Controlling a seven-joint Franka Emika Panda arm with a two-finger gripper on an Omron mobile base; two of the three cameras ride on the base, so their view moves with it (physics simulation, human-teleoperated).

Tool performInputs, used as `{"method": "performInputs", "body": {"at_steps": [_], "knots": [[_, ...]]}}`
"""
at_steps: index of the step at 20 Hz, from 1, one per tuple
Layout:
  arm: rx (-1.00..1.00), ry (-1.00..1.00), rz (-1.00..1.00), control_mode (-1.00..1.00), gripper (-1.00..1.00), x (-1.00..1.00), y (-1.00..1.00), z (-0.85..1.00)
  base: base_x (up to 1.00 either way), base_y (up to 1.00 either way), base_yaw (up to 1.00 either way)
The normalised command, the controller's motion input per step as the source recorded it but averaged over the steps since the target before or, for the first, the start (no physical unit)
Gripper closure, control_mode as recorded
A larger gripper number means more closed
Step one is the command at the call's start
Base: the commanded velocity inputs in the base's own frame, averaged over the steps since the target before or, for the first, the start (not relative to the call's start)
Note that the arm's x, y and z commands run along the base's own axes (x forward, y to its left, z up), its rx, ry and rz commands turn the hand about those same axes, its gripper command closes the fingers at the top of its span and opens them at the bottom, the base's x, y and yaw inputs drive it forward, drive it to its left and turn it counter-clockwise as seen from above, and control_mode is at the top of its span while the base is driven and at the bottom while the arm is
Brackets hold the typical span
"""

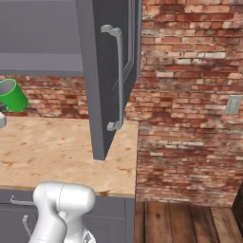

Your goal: Open the cabinet directly in front. Then move the beer and the mug to the dining counter with the jar on it.

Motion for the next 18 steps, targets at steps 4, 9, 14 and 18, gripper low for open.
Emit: {"method": "performInputs", "body": {"at_steps": [4,9,14,18], "knots": [[0.00,0.00,0.00,1.00,1.00,0.00,0.00,0.00,-1.00,0.00,0.00],[0.00,0.00,0.00,1.00,1.00,0.00,0.00,0.00,-0.99,-0.13,0.31],[0.00,0.00,0.00,1.00,1.00,0.00,0.00,0.00,-0.65,-0.22,0.85],[0.00,0.00,0.00,1.00,1.00,0.00,0.00,0.00,-0.36,-0.03,0.96]]}}
